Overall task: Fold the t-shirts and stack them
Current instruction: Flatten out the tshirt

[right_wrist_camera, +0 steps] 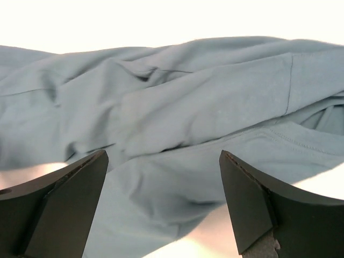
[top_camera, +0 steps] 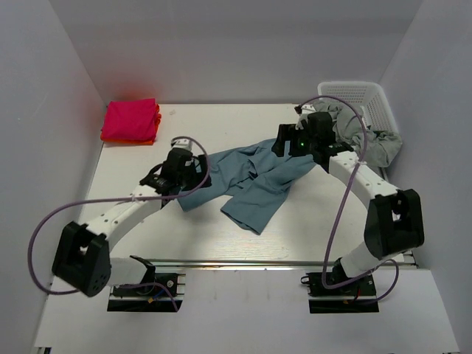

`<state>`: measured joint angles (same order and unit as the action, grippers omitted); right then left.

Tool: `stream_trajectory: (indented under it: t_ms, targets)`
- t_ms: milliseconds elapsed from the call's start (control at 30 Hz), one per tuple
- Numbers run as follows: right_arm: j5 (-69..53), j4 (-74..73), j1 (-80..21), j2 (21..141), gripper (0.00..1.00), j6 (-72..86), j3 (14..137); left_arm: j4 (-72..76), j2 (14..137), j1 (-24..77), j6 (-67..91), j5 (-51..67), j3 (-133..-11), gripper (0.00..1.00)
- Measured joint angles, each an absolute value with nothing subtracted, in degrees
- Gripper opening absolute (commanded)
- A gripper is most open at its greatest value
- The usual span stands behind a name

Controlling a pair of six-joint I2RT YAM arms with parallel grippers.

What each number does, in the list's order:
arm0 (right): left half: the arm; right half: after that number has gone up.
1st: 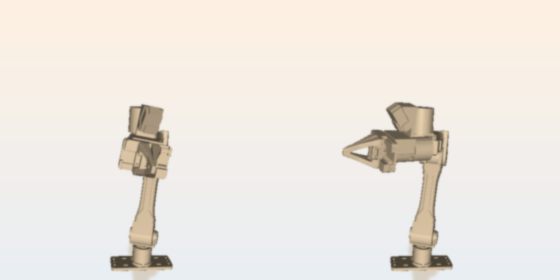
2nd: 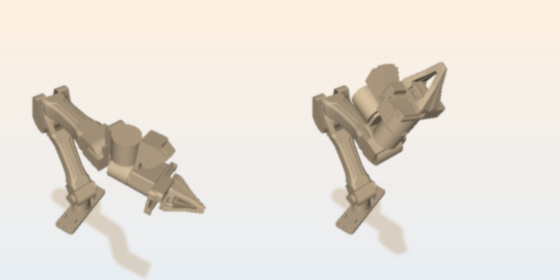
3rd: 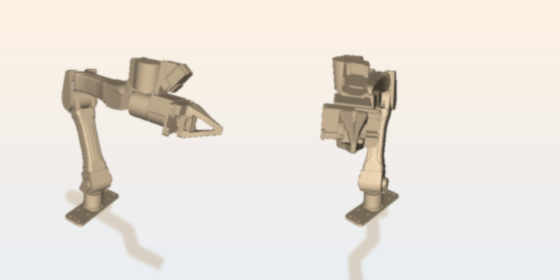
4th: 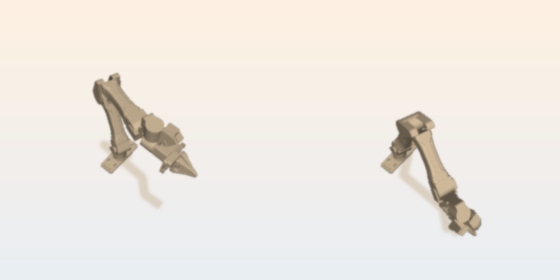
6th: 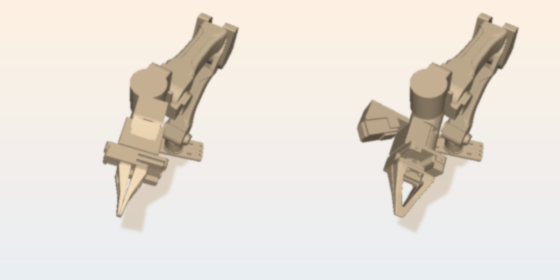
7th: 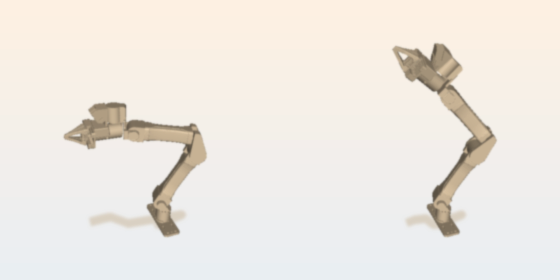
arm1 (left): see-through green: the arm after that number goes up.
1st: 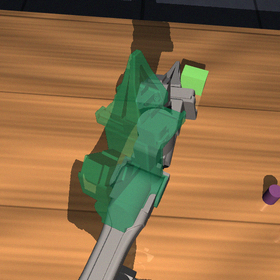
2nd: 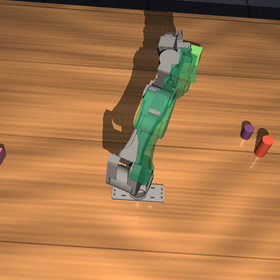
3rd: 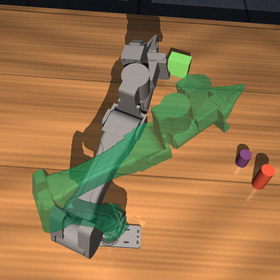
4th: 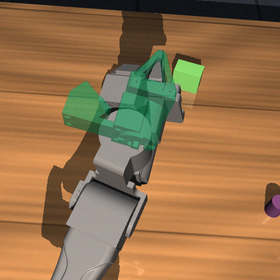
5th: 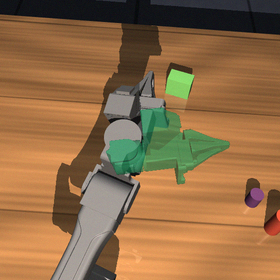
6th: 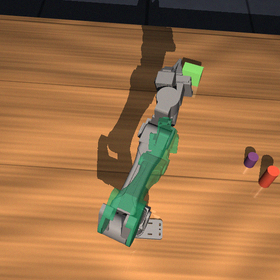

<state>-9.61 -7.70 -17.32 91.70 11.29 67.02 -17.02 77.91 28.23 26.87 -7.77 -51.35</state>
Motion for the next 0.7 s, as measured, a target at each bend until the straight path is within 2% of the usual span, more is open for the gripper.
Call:
stream_trajectory:
  t_ms: [200, 433, 667, 700]
  targets:
    - [-8.95, -8.91, -20.84, 85.49, 0.90, 10.44, 61.80, -24.95, 66.98, 28.18, 34.00, -13.15, -38.83, 1.00]
    - [-8.88, -13.26, -26.22, 84.68, 0.90, 10.52, 59.13, -24.43, 67.77, 27.79, 37.67, -17.17, -32.80, 1.00]
    - [-8.16, -15.33, -29.52, 79.94, 0.90, 11.40, 55.09, -14.90, 71.75, 26.20, 37.28, -17.37, -31.16, 0.83]
    - [-8.03, -15.68, -29.89, 79.35, 0.90, 11.62, 54.28, -13.72, 73.08, 26.04, 37.01, -17.08, -31.16, 0.77]
